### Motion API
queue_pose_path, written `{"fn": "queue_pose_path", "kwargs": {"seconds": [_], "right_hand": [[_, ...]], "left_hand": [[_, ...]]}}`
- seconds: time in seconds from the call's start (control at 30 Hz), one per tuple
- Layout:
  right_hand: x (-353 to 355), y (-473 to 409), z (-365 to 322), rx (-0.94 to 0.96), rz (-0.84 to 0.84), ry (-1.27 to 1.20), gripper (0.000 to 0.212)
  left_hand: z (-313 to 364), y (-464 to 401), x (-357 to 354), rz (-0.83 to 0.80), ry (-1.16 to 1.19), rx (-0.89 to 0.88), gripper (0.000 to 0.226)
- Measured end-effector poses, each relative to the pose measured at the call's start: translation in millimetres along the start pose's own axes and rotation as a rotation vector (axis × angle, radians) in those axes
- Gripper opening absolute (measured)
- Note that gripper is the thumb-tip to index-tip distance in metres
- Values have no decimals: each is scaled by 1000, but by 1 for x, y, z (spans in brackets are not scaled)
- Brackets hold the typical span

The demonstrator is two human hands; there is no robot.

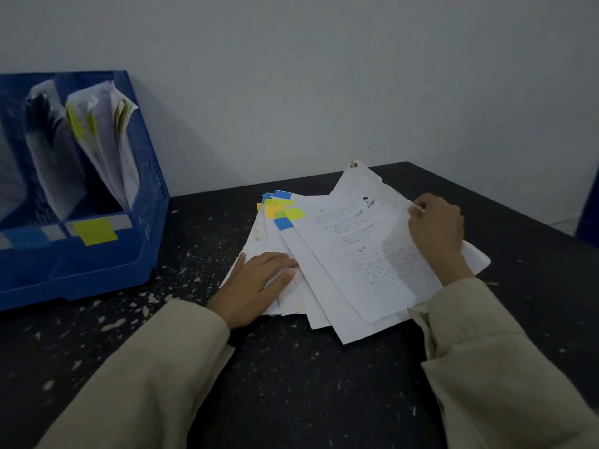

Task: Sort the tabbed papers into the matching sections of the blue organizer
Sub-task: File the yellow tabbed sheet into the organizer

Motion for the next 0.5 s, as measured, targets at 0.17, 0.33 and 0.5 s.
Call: {"fn": "queue_pose_path", "kwargs": {"seconds": [0.17,0.33,0.5], "right_hand": [[0,1,-14,95,32,-302,8],[-9,15,-37,149,-27,-657,9],[-18,29,-66,163,-115,-922,17]], "left_hand": [[6,-1,14,123,44,17,33],[11,2,47,373,367,27,38],[18,8,91,356,501,-5,39]]}}
Point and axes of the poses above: each hand's wrist, its own y-axis away from the middle knuckle, its own x-axis out of the back of the hand, z = x × y, the point moved 3 cm from there along -y, towards the middle knuckle, and after that the axes turned 5 degrees about -z, right-handed, at the moved point
